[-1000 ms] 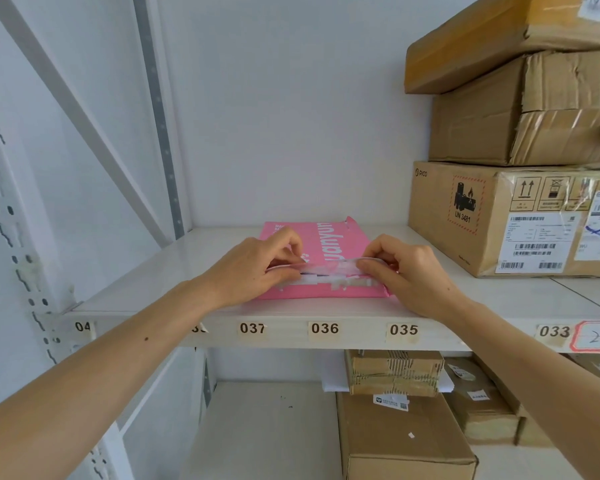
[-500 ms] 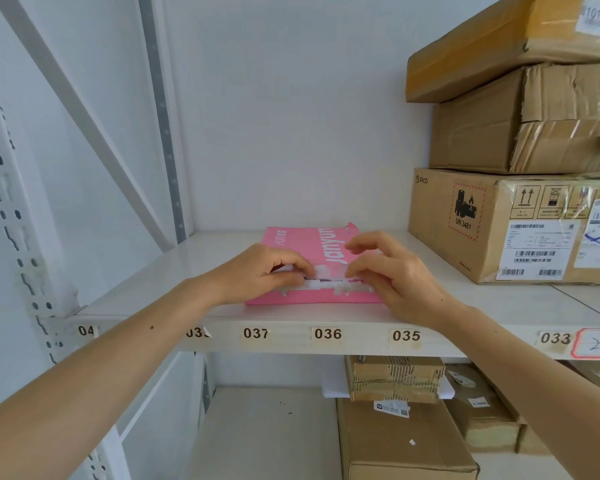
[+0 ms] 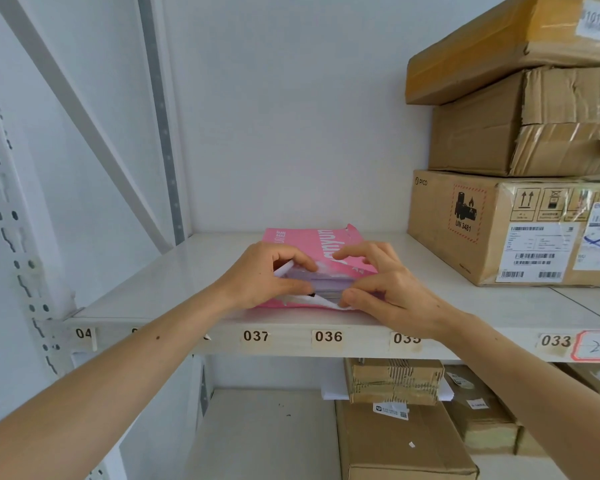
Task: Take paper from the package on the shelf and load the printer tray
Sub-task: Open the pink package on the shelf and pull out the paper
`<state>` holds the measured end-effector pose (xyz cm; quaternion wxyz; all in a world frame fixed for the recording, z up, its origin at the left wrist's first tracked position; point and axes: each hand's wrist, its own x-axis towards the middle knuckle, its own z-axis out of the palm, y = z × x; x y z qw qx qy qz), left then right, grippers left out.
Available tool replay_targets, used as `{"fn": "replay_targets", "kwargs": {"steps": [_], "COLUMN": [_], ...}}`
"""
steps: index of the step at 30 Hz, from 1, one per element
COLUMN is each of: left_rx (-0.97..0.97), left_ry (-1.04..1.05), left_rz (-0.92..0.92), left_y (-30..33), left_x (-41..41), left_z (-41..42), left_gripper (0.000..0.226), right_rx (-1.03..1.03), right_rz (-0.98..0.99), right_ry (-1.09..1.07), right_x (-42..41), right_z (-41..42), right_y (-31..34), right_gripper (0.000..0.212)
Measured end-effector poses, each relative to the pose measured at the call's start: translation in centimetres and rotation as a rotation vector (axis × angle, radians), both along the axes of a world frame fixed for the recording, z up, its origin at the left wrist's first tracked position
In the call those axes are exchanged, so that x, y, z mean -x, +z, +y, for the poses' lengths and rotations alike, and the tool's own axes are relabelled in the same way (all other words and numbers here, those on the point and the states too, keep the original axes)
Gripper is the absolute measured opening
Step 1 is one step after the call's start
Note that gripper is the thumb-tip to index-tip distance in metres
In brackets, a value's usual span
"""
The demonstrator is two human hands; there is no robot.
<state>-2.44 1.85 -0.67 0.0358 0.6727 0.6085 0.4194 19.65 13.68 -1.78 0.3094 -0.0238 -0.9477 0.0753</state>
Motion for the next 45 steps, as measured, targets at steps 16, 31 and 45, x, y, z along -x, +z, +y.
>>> {"fn": "replay_targets", "kwargs": {"steps": [16,31,45], "left_rx": [0.042,0.072,0.078], "left_ry": [0.044,0.053,0.071], "left_rz": [0.016,0.039,0.066], "left_y": [-0.4,-0.3,-0.2], "left_x": [-0.3,-0.4,-0.4], "left_z": [-0.2,-0.5,-0.6], "left_gripper": [0.058,0.065,0.065], "right_rx": [0.067,0.148,-0.122], "right_rz": [0.143,0.126,0.035], "right_ry": [-0.223,-0.233,-0.301], "right_x": [2.2,2.4,2.1], "right_z": [0.0,0.2,-0.5], "right_y": [0.5,0.8,1.3], "right_gripper": [0.015,0.010,0.014]}}
